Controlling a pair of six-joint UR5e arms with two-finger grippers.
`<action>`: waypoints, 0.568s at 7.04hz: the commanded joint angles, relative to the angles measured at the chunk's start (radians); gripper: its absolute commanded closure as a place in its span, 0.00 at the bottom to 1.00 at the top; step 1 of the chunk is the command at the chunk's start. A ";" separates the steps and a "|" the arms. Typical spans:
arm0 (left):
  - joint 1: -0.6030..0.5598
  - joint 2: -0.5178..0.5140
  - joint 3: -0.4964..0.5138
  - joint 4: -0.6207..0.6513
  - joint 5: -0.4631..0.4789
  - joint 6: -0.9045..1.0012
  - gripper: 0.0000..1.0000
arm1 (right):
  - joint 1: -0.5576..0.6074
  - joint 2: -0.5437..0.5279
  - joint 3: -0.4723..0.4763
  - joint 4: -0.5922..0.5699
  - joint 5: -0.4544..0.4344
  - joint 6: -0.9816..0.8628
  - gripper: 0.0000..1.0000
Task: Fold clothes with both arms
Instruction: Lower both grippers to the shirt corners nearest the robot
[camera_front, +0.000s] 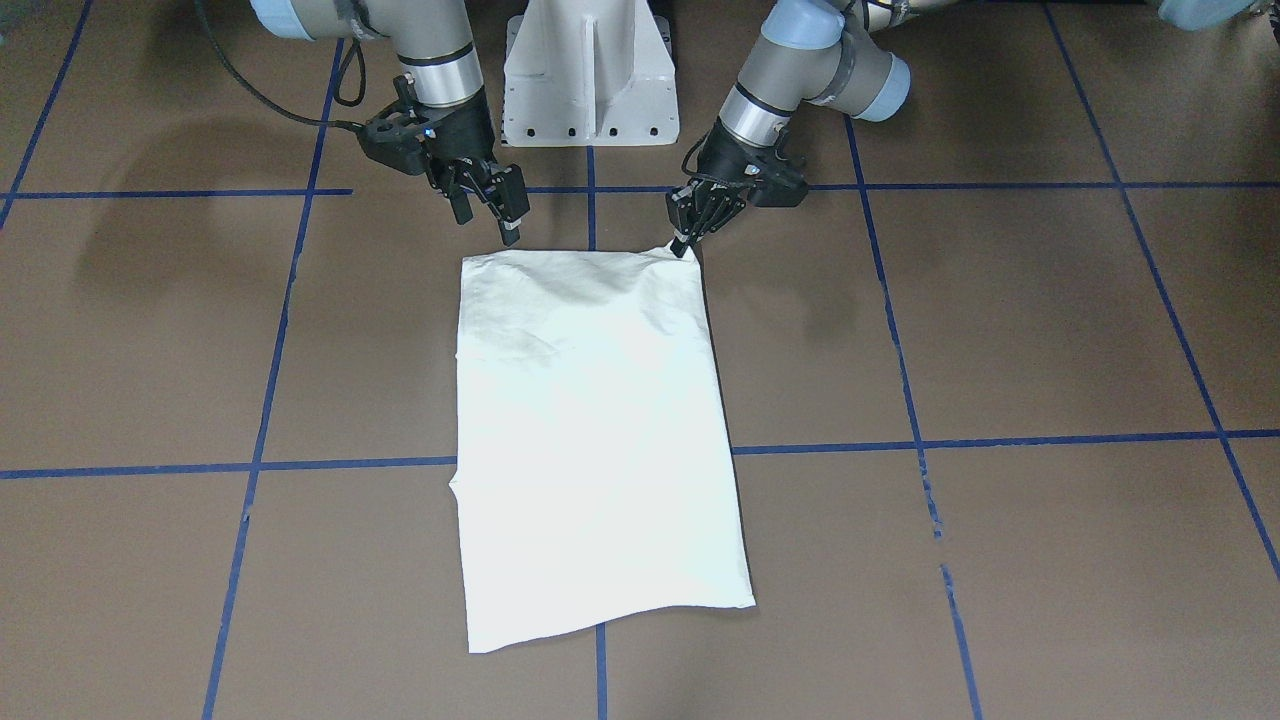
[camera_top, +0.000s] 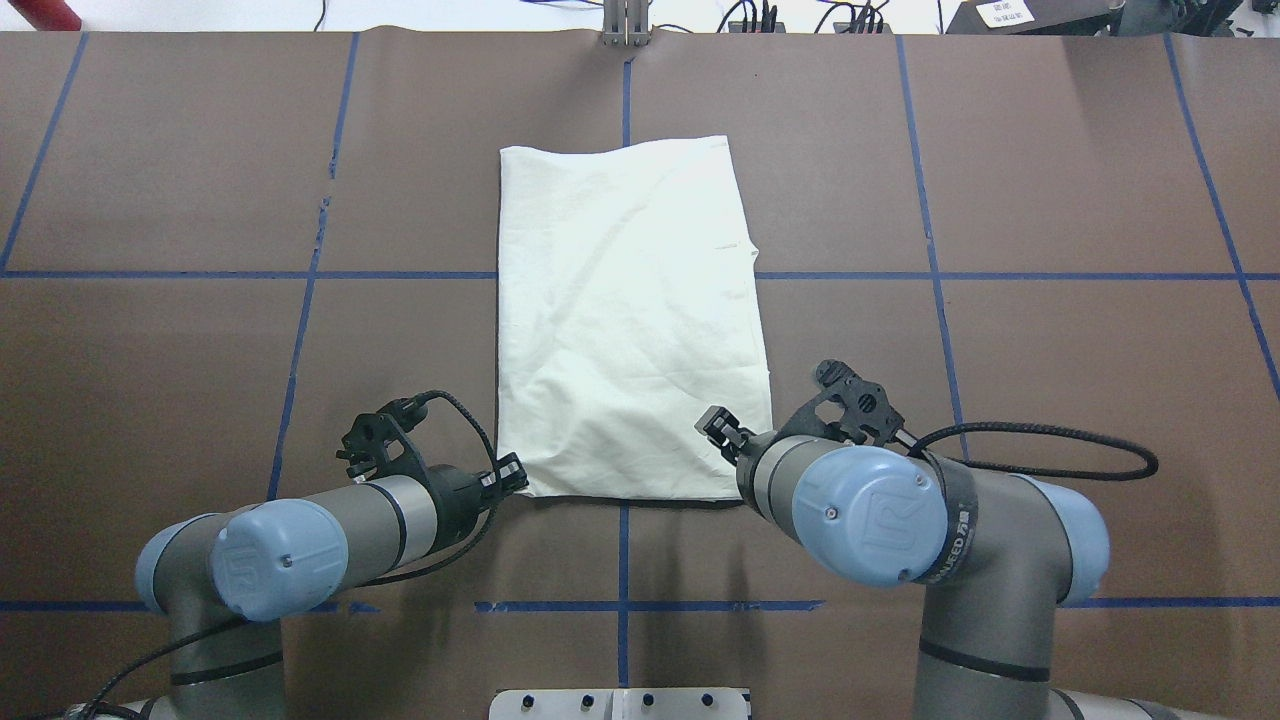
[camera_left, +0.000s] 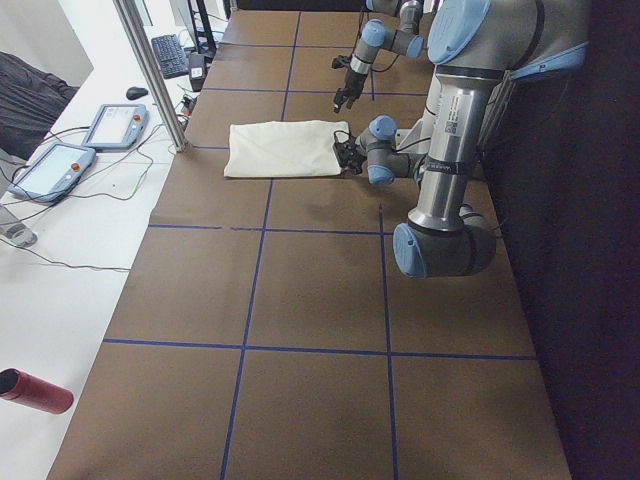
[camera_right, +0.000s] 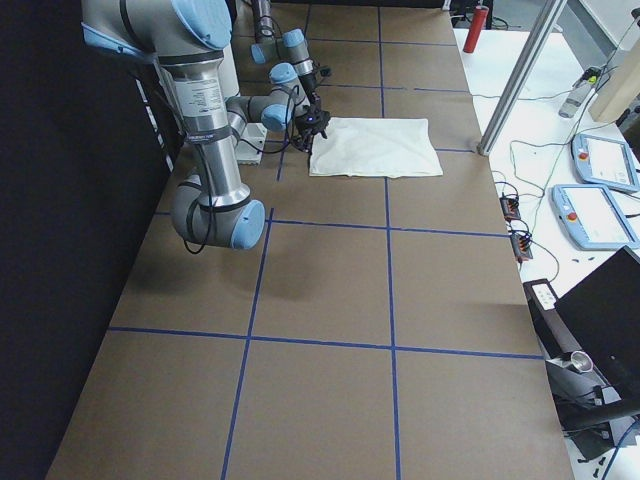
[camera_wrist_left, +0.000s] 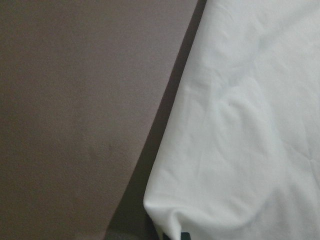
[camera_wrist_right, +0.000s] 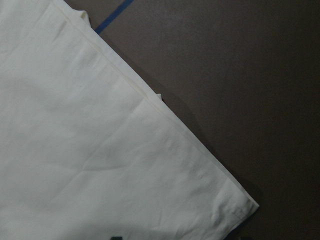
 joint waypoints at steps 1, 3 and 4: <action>-0.002 0.000 -0.021 0.001 0.005 0.001 1.00 | -0.031 0.005 -0.069 0.012 -0.018 0.054 0.23; -0.008 0.003 -0.029 0.002 0.005 0.001 1.00 | -0.031 0.010 -0.144 0.091 -0.056 0.054 0.25; -0.007 0.003 -0.027 0.002 0.005 0.001 1.00 | -0.023 0.008 -0.166 0.131 -0.059 0.051 0.26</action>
